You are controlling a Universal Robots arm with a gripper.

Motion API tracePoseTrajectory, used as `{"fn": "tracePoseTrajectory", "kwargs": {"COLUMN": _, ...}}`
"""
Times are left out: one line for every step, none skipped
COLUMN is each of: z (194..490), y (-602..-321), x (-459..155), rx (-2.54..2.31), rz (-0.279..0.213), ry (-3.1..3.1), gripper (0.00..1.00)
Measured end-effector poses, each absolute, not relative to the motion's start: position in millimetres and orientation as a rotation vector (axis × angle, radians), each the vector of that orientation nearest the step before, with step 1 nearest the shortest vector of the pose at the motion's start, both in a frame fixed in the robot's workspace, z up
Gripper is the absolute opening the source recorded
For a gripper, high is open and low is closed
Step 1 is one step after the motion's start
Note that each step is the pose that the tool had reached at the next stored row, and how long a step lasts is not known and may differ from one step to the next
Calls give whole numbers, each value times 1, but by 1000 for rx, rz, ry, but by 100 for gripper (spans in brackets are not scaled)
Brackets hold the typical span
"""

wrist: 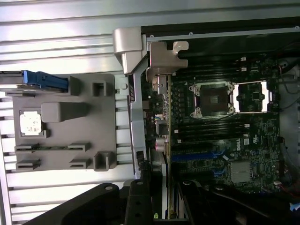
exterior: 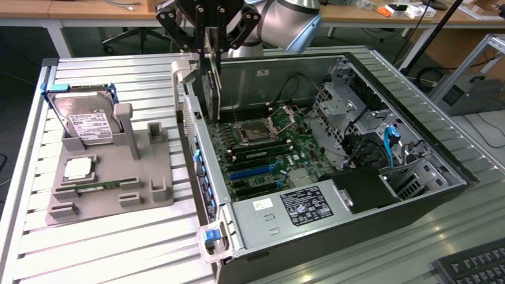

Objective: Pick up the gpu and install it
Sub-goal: 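Pick up the gpu and move the gpu toward the slot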

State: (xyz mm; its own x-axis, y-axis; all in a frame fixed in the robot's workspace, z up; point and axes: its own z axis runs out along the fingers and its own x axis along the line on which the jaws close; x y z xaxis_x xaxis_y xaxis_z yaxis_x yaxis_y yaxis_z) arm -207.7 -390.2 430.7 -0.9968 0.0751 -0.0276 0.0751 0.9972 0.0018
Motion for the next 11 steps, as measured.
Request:
{"fn": "tracePoseTrajectory", "kwargs": {"z": 431, "y": -390, "x": -207, "rx": 117, "rz": 1, "ry": 3112, "gripper": 27}}
{"fn": "tracePoseTrajectory", "kwargs": {"z": 431, "y": -390, "x": -207, "rx": 117, "rz": 1, "ry": 3112, "gripper": 27}}
{"fn": "tracePoseTrajectory", "kwargs": {"z": 431, "y": -390, "x": -206, "rx": 117, "rz": 1, "ry": 3112, "gripper": 27}}
{"fn": "tracePoseTrajectory", "kwargs": {"z": 431, "y": -390, "x": -206, "rx": 117, "rz": 1, "ry": 3112, "gripper": 27}}
{"fn": "tracePoseTrajectory", "kwargs": {"z": 431, "y": -390, "x": -205, "rx": 117, "rz": 1, "ry": 3112, "gripper": 27}}
{"fn": "tracePoseTrajectory", "kwargs": {"z": 431, "y": -390, "x": -204, "rx": 117, "rz": 1, "ry": 3112, "gripper": 27}}
{"fn": "tracePoseTrajectory", "kwargs": {"z": 431, "y": -390, "x": -204, "rx": 117, "rz": 1, "ry": 3112, "gripper": 27}}
{"fn": "tracePoseTrajectory", "kwargs": {"z": 431, "y": -390, "x": -203, "rx": 117, "rz": 1, "ry": 3112, "gripper": 27}}
{"fn": "tracePoseTrajectory", "kwargs": {"z": 431, "y": -390, "x": -203, "rx": 117, "rz": 1, "ry": 3112, "gripper": 27}}
{"fn": "tracePoseTrajectory", "kwargs": {"z": 431, "y": -390, "x": -202, "rx": 117, "rz": 1, "ry": 3112, "gripper": 27}}
{"fn": "tracePoseTrajectory", "kwargs": {"z": 431, "y": -390, "x": -202, "rx": 117, "rz": 1, "ry": 3112, "gripper": 27}}
